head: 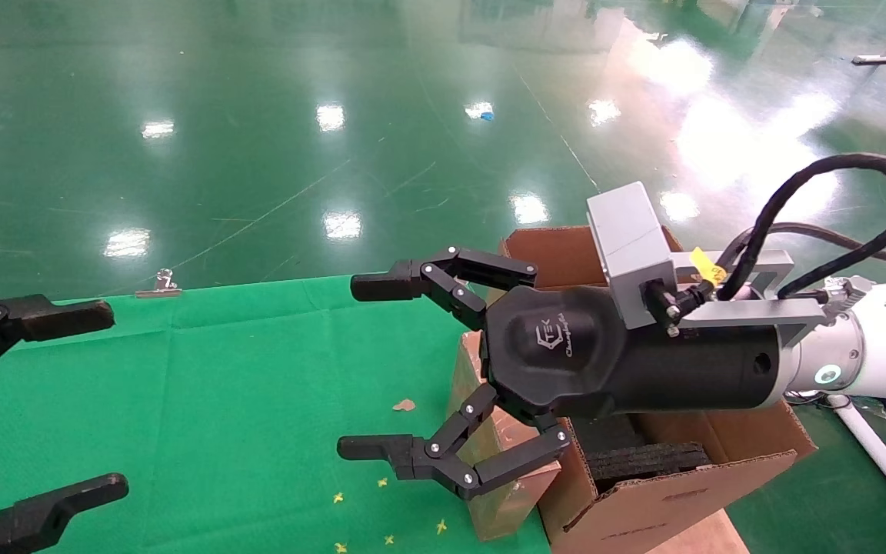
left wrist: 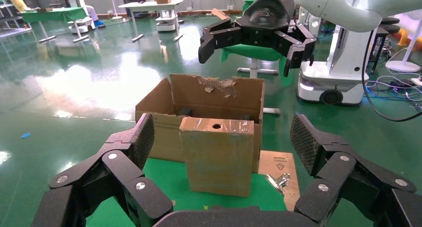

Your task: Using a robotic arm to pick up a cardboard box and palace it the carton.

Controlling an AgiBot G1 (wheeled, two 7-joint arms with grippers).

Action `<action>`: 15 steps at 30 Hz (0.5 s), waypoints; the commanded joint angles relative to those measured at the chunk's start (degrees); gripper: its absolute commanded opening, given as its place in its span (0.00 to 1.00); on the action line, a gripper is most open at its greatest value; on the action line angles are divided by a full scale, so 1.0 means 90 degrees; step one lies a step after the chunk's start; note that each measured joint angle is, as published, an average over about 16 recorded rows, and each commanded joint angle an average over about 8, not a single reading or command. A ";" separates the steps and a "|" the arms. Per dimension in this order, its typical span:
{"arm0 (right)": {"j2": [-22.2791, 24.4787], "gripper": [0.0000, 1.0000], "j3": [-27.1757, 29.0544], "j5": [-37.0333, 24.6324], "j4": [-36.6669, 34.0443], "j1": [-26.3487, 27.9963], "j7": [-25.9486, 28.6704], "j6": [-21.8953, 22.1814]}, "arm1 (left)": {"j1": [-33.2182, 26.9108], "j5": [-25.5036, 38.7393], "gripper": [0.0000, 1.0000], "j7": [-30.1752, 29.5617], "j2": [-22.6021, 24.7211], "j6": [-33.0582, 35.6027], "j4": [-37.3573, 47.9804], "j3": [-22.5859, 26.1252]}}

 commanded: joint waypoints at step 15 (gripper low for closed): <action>0.0001 1.00 -0.0002 -0.0006 0.0001 0.0000 -0.0001 0.0000 | 0.0000 0.0000 1.00 0.0000 0.0000 -0.0001 0.0000 0.0001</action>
